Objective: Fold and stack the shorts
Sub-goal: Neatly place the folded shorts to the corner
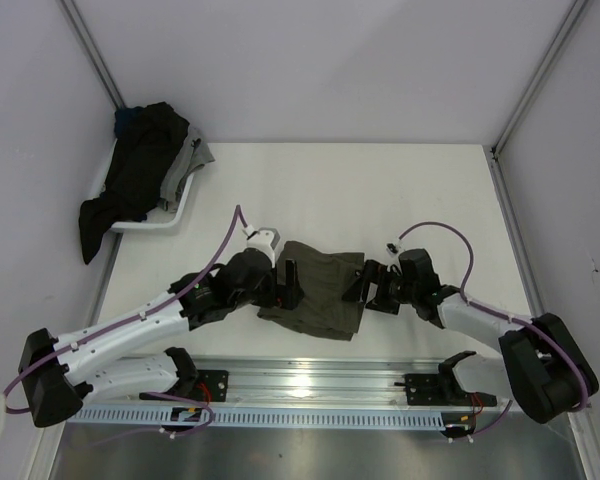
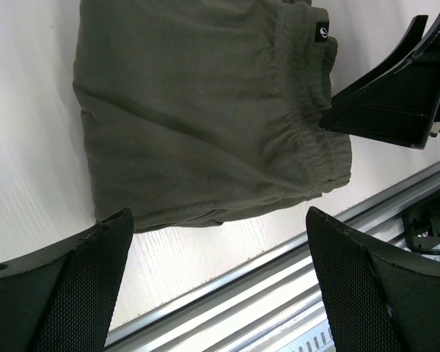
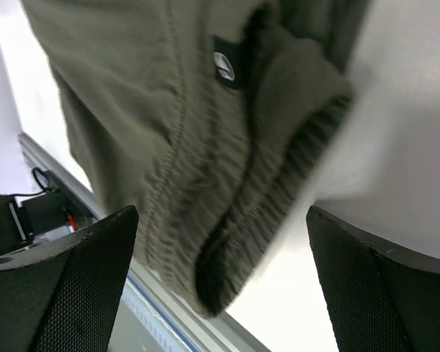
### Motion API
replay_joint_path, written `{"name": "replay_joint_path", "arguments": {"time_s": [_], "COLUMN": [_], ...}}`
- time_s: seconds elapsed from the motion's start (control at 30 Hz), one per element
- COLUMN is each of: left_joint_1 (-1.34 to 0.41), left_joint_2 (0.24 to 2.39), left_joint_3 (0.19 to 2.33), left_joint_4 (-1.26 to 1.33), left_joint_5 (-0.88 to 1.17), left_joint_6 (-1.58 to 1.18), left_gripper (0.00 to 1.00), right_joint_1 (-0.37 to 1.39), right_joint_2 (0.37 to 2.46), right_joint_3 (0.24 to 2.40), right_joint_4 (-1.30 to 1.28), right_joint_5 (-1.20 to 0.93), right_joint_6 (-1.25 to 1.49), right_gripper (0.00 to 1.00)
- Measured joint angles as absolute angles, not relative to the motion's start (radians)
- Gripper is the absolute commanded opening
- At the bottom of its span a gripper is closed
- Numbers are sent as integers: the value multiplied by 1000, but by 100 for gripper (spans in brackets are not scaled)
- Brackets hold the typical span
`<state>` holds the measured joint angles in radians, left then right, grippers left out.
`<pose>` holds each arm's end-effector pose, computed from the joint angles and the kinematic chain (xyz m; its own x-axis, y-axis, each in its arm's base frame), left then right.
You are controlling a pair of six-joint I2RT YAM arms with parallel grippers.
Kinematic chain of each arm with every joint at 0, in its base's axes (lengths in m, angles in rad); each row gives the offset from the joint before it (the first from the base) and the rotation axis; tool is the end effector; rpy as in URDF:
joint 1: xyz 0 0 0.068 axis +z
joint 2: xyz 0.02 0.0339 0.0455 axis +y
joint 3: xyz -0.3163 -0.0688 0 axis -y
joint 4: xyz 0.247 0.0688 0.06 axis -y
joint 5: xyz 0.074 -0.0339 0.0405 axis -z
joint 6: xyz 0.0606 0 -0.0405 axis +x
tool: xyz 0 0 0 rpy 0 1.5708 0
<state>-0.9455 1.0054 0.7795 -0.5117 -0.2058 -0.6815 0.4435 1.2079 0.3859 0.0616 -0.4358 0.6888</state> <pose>0.1291 -0.1576 0.2941 -0.7499 -0.0147 -0.6613 0.2997 0.8837 -0.3595 0.1816 0.1146 0.1803 -0.9035 0.2087 -0.3744 -0.1179 0.7188 0.6851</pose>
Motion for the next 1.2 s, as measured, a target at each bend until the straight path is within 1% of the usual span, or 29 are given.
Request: {"name": "replay_joint_path", "arguments": {"time_s": [0.07, 0.13, 0.17, 0.2, 0.23, 0.27, 0.33, 0.37, 0.4, 0.43, 0.6, 0.73, 0.77, 0.9, 1.03, 1.1, 1.2], "left_joint_1": [-944, -942, -940, -939, -939, -937, -936, -934, -933, -933, -931, -931, -931, -931, -929, -929, -928], "left_joint_2": [1005, 1005, 1005, 1005, 1004, 1002, 996, 993, 991, 988, 984, 972, 968, 948, 939, 939, 939], "left_joint_3": [780, 780, 780, 780, 780, 780, 780, 780, 780, 780, 779, 778, 777, 766, 752, 746, 741], "left_joint_4": [-515, -518, -521, -522, -524, -527, -530, -532, -533, -535, -537, -539, -538, -538, -536, -534, -529], "left_joint_5": [-206, -205, -206, -206, -206, -206, -206, -206, -206, -206, -206, -205, -205, -202, -197, -194, -179], "left_joint_6": [-682, -682, -682, -682, -682, -682, -682, -682, -682, -682, -682, -682, -682, -682, -681, -681, -681], "left_gripper": [99, 99, 99, 99, 99, 99, 99, 99, 99, 99, 99, 99, 99, 99, 99, 99, 99], "right_joint_1": [459, 472, 477, 482, 488, 490, 491, 492, 492, 485, 408, 274, 218, 19, -175, -223, -259], "right_joint_2": [1238, 1270, 1289, 1306, 1324, 1341, 1375, 1390, 1399, 1405, 1456, 1460, 1452, 1356, 1168, 1110, 1104], "right_joint_3": [386, 386, 386, 386, 386, 384, 383, 383, 384, 385, 407, 412, 405, 340, 229, 195, 189], "right_joint_4": [112, 167, 194, 221, 233, 238, 256, 262, 267, 275, 316, 327, 332, 326, 284, 266, 262], "right_joint_5": [-441, -449, -450, -452, -441, -434, -416, -409, -401, -398, -398, -373, -360, -304, -226, -196, -177], "right_joint_6": [705, 722, 731, 733, 737, 749, 763, 774, 781, 795, 837, 867, 881, 916, 957, 984, 1017], "right_gripper": [99, 94, 77, 66, 60, 46, 30, 14, 6, 1, 0, 0, 0, 0, 0, 0, 0]}}
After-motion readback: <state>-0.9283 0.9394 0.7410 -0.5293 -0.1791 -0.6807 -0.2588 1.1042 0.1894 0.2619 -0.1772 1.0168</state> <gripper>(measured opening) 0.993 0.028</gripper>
